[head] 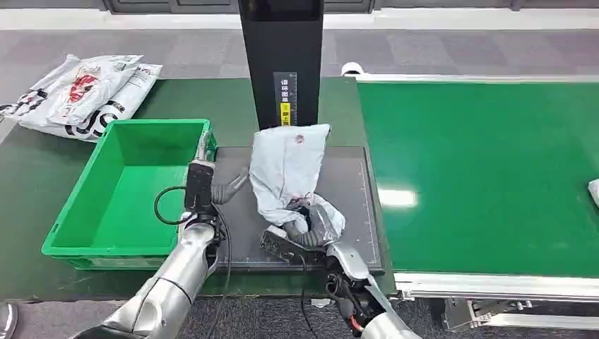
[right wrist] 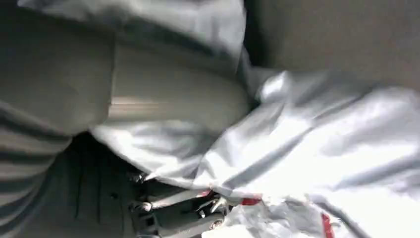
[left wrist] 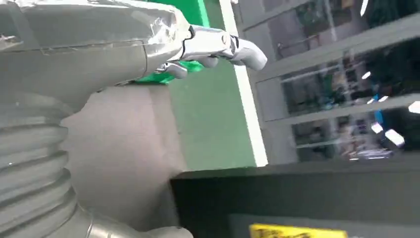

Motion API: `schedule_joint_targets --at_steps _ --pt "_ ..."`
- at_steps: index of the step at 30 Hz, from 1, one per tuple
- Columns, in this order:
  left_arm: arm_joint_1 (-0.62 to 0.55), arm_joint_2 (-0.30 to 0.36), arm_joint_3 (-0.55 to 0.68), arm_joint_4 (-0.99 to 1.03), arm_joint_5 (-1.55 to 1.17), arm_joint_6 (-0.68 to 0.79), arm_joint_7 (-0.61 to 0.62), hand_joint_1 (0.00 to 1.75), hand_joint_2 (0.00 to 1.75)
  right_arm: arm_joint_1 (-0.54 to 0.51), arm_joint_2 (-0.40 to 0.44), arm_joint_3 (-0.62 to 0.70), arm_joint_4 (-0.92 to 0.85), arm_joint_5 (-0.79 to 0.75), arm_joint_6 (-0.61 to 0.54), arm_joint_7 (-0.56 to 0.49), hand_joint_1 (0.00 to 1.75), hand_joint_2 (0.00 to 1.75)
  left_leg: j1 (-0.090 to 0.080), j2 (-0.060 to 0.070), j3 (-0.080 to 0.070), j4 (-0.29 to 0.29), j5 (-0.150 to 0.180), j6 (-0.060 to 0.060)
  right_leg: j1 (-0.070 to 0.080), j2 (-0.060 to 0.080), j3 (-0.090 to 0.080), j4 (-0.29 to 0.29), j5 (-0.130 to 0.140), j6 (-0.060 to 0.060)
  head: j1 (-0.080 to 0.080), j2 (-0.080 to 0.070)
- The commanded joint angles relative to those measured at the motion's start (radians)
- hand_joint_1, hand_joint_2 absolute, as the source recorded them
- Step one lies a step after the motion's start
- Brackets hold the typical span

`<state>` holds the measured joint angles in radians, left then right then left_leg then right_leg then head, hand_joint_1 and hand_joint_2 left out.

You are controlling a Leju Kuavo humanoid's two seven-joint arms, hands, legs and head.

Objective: Moved the parcel from conveyor to table for the left to box.

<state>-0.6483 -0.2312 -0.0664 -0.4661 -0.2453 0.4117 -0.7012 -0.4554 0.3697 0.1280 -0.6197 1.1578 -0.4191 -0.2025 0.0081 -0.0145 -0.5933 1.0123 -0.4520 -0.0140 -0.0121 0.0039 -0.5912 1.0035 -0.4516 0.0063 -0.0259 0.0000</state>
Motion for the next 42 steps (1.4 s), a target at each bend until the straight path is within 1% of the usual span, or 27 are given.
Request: schedule_joint_targets --at_steps 1,9,12,13,15,16,17,18,19,20,21,22,24,25,26,27,28,29,30,32,33,34,35,36,39,42 --pt "0.116 0.054 0.015 -0.294 0.147 -0.039 0.003 0.00 1.75 0.022 -0.111 0.107 0.168 -0.106 0.027 0.047 0.00 1.75 0.000 0.000 0.003 -0.002 0.000 0.000 0.000 -0.001 0.004 -0.003 0.000 -0.001 0.000 0.000" --pt "0.119 0.052 0.023 -0.294 0.147 -0.033 0.003 0.00 1.75 0.030 -0.113 0.105 0.140 -0.108 0.031 0.051 0.00 1.75 0.000 0.000 0.005 -0.004 0.002 0.001 0.001 -0.002 0.007 -0.007 0.002 0.000 0.000 0.000" --pt "0.185 0.055 0.021 -0.442 0.159 -0.051 0.003 0.00 1.75 0.019 -0.105 0.084 0.110 -0.137 -0.007 0.002 0.00 1.75 0.000 0.001 0.006 -0.002 0.000 0.000 0.000 -0.001 0.007 -0.005 0.001 0.000 0.000 0.000" --pt "0.202 0.060 -0.001 -0.484 0.146 -0.026 0.003 0.00 1.75 0.021 -0.100 0.063 0.088 -0.165 -0.045 -0.033 0.00 0.00 0.000 0.002 0.006 -0.002 0.001 0.000 0.000 0.000 0.007 -0.005 0.002 -0.001 0.000 0.000" --pt "0.220 0.066 -0.027 -0.522 0.143 0.001 0.003 0.00 1.75 0.022 -0.097 0.040 0.048 -0.194 -0.080 -0.063 0.00 0.00 0.000 0.002 0.006 -0.001 0.000 0.001 0.000 0.000 0.006 -0.003 0.001 0.000 0.000 0.000" --pt "0.225 0.067 -0.038 -0.534 0.141 0.017 0.003 0.00 1.75 0.028 -0.094 0.016 0.018 -0.238 -0.074 -0.099 0.00 0.00 0.000 0.002 0.005 -0.001 0.000 0.001 0.000 0.000 0.006 -0.004 0.001 0.000 0.000 0.000" --pt "0.228 0.070 -0.049 -0.539 0.134 0.043 0.003 0.00 1.75 0.035 -0.094 0.001 -0.005 -0.261 -0.088 -0.119 0.00 0.00 0.000 0.002 0.005 0.000 0.000 0.000 0.000 0.001 0.006 -0.002 0.001 0.000 0.000 0.000" --pt "0.229 0.075 -0.074 -0.540 0.128 0.092 0.003 0.00 1.75 0.047 -0.095 -0.019 -0.043 -0.292 -0.128 -0.154 0.00 0.00 0.000 0.002 0.005 -0.001 0.000 0.000 0.000 0.000 0.006 -0.003 0.001 0.000 0.000 0.000" --pt "0.228 0.080 -0.092 -0.539 0.122 0.128 0.003 0.00 1.75 0.050 -0.096 -0.027 -0.056 -0.312 -0.128 -0.169 0.00 0.00 0.000 0.001 0.005 -0.001 0.000 0.000 0.000 -0.001 0.005 -0.003 0.001 0.000 0.000 0.000" --pt "0.225 0.085 -0.117 -0.529 0.121 0.139 0.003 0.00 1.75 0.059 -0.093 -0.054 -0.085 -0.374 -0.128 -0.216 0.00 0.00 0.000 0.000 0.005 -0.001 0.000 0.000 0.000 -0.002 0.006 -0.004 0.001 -0.001 0.000 0.000" --pt "0.216 0.089 -0.143 -0.503 0.116 0.141 0.003 0.00 1.75 0.062 -0.095 -0.066 -0.102 -0.405 -0.143 -0.246 0.00 0.00 0.000 0.000 0.004 -0.001 0.000 0.000 0.000 -0.001 0.005 -0.003 0.000 0.000 0.000 0.000" --pt "0.200 0.093 -0.178 -0.462 0.101 0.139 0.003 0.00 1.75 0.068 -0.088 -0.092 -0.133 -0.473 -0.143 -0.302 0.00 0.00 0.000 0.000 0.004 -0.001 0.000 0.000 0.000 -0.002 0.005 -0.003 0.000 0.000 0.000 0.000" --pt "0.162 0.092 -0.228 -0.359 0.104 0.077 0.003 0.00 1.75 0.066 -0.088 -0.135 -0.158 -0.641 -0.056 -0.399 0.00 0.00 0.000 -0.003 0.004 -0.001 0.001 0.000 0.000 -0.005 0.005 -0.003 0.000 0.000 0.000 0.000" --pt "0.141 0.090 -0.255 -0.299 0.087 0.052 0.003 0.00 1.75 0.062 -0.086 -0.151 -0.166 -0.688 -0.057 -0.444 0.00 0.00 0.000 -0.003 0.003 -0.001 0.001 0.000 0.000 -0.004 0.004 -0.002 0.000 0.000 0.000 0.000" --pt "0.133 0.087 -0.264 -0.278 0.085 0.041 0.003 0.00 1.75 0.056 -0.087 -0.156 -0.161 -0.712 -0.048 -0.461 0.00 0.00 0.000 -0.003 0.003 -0.001 0.001 0.000 0.000 -0.005 0.005 -0.003 0.000 0.000 0.000 0.000" --pt "0.105 0.081 -0.303 -0.186 0.063 -0.009 0.003 0.00 1.75 0.029 -0.087 -0.175 -0.142 -0.798 0.009 -0.496 0.00 0.00 -0.001 -0.004 0.003 -0.001 0.001 0.000 0.000 -0.005 0.004 -0.003 0.000 0.000 0.000 0.000" --pt "0.098 0.078 -0.324 -0.161 0.053 -0.008 0.003 0.00 1.75 0.021 -0.091 -0.167 -0.144 -0.836 0.014 -0.496 0.00 0.00 -0.001 -0.003 0.002 0.000 0.001 0.000 0.000 -0.004 0.003 -0.002 0.000 0.000 0.000 0.000" --pt "0.094 0.075 -0.354 -0.131 0.046 -0.043 0.003 0.00 1.75 0.009 -0.096 -0.161 -0.141 -0.891 0.060 -0.496 0.00 0.00 -0.001 -0.003 0.002 -0.001 0.002 0.001 -0.001 -0.005 0.004 -0.003 0.001 0.000 0.000 0.000" --pt "0.096 0.074 -0.368 -0.133 0.043 -0.052 0.003 0.00 1.75 0.002 -0.098 -0.162 -0.138 -0.918 0.077 -0.496 0.00 0.00 -0.001 -0.003 0.003 -0.002 0.002 0.001 -0.001 -0.005 0.004 -0.004 0.001 0.000 0.000 0.000" --pt "0.091 0.057 -0.389 -0.107 0.048 -0.076 0.003 0.00 1.75 -0.034 -0.107 -0.160 -0.082 -0.987 0.171 -0.496 0.00 0.00 -0.001 0.000 0.003 -0.001 0.001 0.001 -0.001 -0.002 0.004 -0.003 0.001 0.000 0.000 0.000" --pt "0.088 0.054 -0.398 -0.098 0.053 -0.096 0.003 0.00 1.75 -0.034 -0.104 -0.174 -0.097 -1.023 0.191 -0.496 0.00 0.00 -0.001 0.001 0.003 -0.001 0.001 0.001 -0.001 -0.001 0.003 -0.004 0.002 0.000 0.000 0.000" --pt "0.047 0.031 -0.454 0.005 0.003 -0.117 0.003 0.00 1.75 -0.027 -0.108 -0.195 -0.125 -1.065 0.188 -0.496 0.00 0.00 -0.002 0.001 0.003 0.000 0.000 0.000 -0.001 -0.001 0.002 -0.002 0.002 0.000 0.000 0.000" --pt "0.028 0.017 -0.468 0.062 -0.019 -0.108 0.003 0.00 1.75 -0.032 -0.115 -0.199 -0.108 -1.076 0.199 -0.496 0.00 0.00 -0.001 0.001 0.003 -0.001 0.001 0.000 -0.001 -0.002 0.002 -0.003 0.002 -0.001 0.000 0.000" --pt "0.026 0.007 -0.468 0.070 -0.021 -0.102 0.003 0.00 1.75 -0.033 -0.123 -0.202 -0.107 -1.079 0.206 -0.496 0.00 0.00 -0.002 -0.001 0.002 0.000 0.001 0.000 -0.001 -0.003 0.002 -0.002 0.001 0.000 0.000 0.000" --pt "0.026 0.007 -0.468 0.070 -0.021 -0.102 0.003 0.00 1.75 -0.033 -0.123 -0.202 -0.107 -1.079 0.206 -0.496 0.00 0.00 -0.002 0.000 0.003 -0.001 0.001 0.000 -0.001 -0.003 0.003 -0.003 0.002 0.000 0.000 0.000" --pt "0.026 0.007 -0.468 0.070 -0.021 -0.102 0.003 0.00 1.75 -0.033 -0.123 -0.202 -0.107 -1.079 0.206 -0.496 0.00 0.00 -0.001 0.004 0.002 0.000 0.000 0.000 -0.001 0.002 0.001 -0.002 0.002 0.000 0.000 0.000"
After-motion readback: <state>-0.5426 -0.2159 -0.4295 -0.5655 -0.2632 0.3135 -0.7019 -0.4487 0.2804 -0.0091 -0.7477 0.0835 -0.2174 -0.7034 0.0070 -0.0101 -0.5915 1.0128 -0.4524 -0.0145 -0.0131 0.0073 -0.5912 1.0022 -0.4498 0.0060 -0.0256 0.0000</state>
